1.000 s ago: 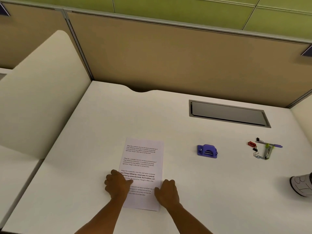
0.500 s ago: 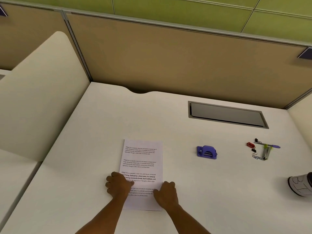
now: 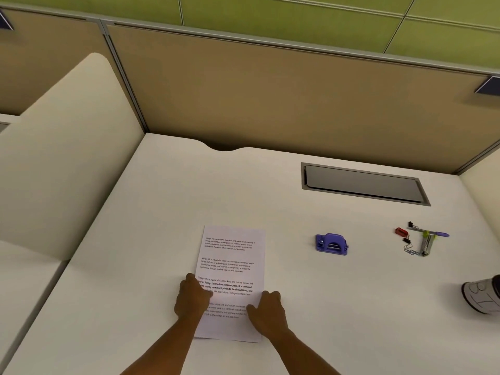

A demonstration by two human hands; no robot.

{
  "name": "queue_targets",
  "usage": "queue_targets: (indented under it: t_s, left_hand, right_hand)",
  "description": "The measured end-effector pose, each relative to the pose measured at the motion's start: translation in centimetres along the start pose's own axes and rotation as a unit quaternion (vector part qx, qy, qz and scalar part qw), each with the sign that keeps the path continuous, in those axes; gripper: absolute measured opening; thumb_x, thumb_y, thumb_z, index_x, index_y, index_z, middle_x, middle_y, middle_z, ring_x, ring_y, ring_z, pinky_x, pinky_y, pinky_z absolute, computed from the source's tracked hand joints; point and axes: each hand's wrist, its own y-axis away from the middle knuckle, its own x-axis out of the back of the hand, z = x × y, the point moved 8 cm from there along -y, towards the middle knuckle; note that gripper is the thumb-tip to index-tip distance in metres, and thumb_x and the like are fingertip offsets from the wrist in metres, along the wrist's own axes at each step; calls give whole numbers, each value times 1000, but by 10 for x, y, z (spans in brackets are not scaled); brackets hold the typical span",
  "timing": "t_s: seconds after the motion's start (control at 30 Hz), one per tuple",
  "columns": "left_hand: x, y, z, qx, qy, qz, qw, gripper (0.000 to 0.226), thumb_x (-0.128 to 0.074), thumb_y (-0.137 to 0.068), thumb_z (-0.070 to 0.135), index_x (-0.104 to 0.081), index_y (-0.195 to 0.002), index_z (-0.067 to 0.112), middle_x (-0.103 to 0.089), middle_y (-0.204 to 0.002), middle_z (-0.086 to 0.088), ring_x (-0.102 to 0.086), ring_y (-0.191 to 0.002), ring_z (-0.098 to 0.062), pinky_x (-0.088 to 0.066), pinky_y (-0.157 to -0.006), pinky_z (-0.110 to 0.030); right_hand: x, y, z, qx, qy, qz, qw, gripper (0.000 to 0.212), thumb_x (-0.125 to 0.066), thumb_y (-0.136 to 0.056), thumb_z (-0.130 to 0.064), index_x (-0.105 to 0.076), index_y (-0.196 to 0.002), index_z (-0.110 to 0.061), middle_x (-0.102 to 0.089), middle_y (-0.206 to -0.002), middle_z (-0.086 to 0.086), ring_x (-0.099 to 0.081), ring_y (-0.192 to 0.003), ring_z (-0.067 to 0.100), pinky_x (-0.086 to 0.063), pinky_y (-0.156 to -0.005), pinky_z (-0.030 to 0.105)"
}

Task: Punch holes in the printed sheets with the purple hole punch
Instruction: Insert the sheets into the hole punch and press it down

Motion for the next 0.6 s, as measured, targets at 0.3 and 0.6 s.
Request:
queue_targets:
  t_s: [0.3,0.6]
  left_hand:
    - [-5,-11,-10,-32,68,-28,997,30,-64,-92,18,-55,-119,6,-68,-120,-15,-65,-93,-26,-54,-74,-35]
    - [-17,-16,-16,-37,169,-67,983,33,-58,-91,1,-57,-124,5,-67,-123,-16,-65,-106,-32,-55,-94,-43]
  right_hand:
    - [10,3,17,-17,-62,15,998,57,-60,-92,-36,-42,-140,-11,-46,-136,8,-52,-125,23,-43,-101,30]
    - [16,10,40,-20,-117,20,993,54,-59,-95,-32,-45,-142,-8,-54,-133,9,-55,-120,21,-45,-103,30]
